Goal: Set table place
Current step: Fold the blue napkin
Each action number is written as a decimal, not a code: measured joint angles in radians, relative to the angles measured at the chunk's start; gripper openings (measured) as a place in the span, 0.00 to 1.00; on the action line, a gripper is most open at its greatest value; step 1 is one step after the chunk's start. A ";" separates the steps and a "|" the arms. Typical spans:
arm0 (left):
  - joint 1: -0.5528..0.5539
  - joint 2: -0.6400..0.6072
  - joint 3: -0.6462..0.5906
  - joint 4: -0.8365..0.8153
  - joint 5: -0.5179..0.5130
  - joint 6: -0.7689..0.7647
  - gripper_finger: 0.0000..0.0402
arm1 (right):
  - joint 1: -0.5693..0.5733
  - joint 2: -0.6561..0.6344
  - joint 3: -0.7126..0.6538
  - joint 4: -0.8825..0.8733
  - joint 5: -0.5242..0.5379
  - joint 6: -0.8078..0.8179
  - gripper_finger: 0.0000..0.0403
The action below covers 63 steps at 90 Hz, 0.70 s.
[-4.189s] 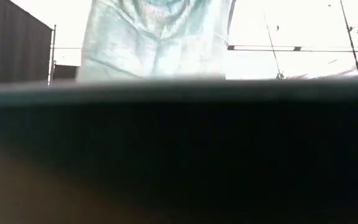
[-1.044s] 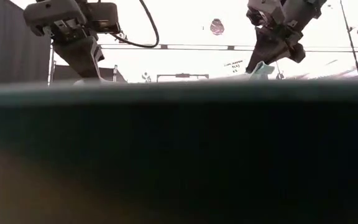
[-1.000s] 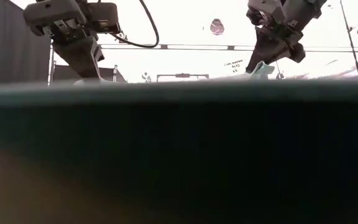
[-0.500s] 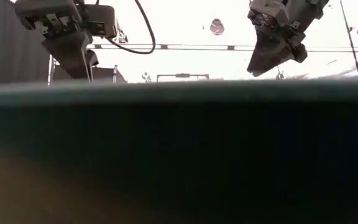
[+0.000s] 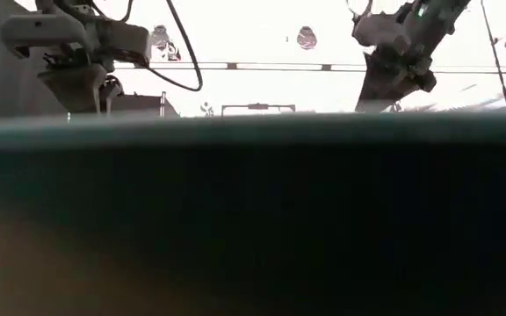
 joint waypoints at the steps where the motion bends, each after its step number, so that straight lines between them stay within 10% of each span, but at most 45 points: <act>1: 0.002 0.000 0.000 0.001 -0.007 0.000 0.30 | -0.010 0.000 -0.006 0.007 -0.009 -0.007 0.34; 63: 0.050 -0.001 -0.107 0.022 -0.053 -0.158 0.30 | -0.239 0.000 -0.167 0.289 -0.235 -0.259 0.34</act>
